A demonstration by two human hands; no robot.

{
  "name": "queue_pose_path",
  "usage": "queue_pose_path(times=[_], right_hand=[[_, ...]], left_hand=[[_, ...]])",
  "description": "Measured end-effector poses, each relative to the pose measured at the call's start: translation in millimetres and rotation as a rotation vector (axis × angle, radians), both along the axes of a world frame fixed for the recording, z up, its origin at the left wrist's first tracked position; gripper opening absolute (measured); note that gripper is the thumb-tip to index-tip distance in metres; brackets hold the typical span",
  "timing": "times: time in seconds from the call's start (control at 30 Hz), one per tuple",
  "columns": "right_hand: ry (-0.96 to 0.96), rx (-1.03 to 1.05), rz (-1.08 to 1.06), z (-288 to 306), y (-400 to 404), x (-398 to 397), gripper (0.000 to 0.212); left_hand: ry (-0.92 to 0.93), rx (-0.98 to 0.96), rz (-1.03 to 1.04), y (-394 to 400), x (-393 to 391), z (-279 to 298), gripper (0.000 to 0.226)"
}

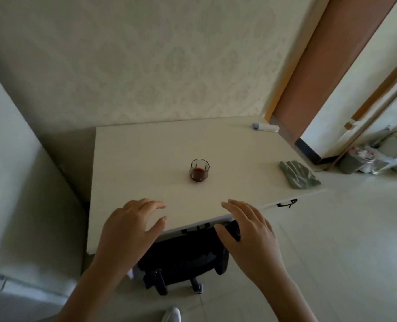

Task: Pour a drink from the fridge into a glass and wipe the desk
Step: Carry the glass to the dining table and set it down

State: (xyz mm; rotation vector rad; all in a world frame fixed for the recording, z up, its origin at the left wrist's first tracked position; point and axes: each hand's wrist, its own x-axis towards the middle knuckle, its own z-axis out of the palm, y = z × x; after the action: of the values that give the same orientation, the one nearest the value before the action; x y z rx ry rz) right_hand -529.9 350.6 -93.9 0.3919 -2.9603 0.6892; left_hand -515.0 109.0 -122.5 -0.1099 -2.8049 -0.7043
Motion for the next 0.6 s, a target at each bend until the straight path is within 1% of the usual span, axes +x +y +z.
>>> queue_pose_path(times=[0.13, 0.27, 0.33, 0.47, 0.6], right_hand=[[-0.007, -0.022, 0.034, -6.6, 2.3, -53.2, 0.049], [-0.038, 0.022, 0.132, -21.1, 1.9, -111.4, 0.056], [-0.038, 0.026, 0.183, -27.7, 1.0, -144.4, 0.06], [-0.038, 0.057, 0.3, -47.0, 2.2, -210.5, 0.051], [-0.075, 0.08, 0.433, -76.0, 6.8, -278.1, 0.056]], left_hand=[[-0.015, 0.008, 0.052, 1.5, -36.5, -3.4, 0.042], [-0.026, 0.016, 0.114, 6.2, -66.7, -7.8, 0.043], [-0.021, 0.029, 0.168, 12.2, -82.0, -7.9, 0.041], [-0.014, 0.072, 0.307, 33.1, -114.9, -15.2, 0.037], [-0.065, 0.102, 0.433, 61.2, -149.6, -30.9, 0.036]])
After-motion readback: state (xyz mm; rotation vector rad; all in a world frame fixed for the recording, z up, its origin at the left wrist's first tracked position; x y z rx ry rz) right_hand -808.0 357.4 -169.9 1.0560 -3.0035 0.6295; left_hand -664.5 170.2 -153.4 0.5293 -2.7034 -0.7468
